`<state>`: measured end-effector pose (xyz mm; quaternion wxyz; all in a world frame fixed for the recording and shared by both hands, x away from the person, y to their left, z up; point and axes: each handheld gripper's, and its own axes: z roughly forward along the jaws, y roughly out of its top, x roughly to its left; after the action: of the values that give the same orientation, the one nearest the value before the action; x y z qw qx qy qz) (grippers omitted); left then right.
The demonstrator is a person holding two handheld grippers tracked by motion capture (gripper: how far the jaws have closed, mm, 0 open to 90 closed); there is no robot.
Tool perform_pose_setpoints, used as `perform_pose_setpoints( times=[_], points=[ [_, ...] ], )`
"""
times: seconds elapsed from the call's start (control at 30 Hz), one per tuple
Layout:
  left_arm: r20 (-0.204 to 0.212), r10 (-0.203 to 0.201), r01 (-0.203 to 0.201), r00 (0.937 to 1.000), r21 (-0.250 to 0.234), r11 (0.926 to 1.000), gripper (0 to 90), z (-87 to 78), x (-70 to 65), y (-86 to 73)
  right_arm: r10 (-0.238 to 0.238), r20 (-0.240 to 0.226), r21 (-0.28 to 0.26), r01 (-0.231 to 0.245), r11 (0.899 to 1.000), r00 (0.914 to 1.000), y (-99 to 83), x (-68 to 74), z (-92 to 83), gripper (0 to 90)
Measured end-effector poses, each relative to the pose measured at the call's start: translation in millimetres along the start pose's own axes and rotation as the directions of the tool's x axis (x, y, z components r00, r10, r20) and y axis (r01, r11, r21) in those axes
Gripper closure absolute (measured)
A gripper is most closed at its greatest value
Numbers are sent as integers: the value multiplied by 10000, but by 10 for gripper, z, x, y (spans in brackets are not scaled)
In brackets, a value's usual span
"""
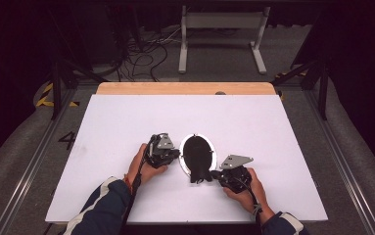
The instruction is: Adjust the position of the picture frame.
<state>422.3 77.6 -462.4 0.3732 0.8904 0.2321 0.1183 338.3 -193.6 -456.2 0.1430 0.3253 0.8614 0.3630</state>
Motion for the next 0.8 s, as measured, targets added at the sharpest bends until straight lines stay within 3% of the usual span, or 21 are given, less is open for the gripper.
perform_pose_setpoints(
  times=[0.2,0.33,0.5,0.8],
  points=[
    [99,-231,233,9997,-204,9995,854,37,25,8,14,57,-11,-14,10000,10000,-6,4,-4,900],
    [48,-148,149,9999,-235,9996,853,59,37,27,-4,78,4,4,10000,10000,-6,4,-6,900],
    [206,-562,567,9982,-257,9981,852,119,62,83,-63,214,57,62,10000,9998,-9,19,-13,900],
    [112,-498,501,9987,-257,9984,843,138,62,102,-31,68,8,31,10000,10000,-23,-1,-15,900]
  ],
)
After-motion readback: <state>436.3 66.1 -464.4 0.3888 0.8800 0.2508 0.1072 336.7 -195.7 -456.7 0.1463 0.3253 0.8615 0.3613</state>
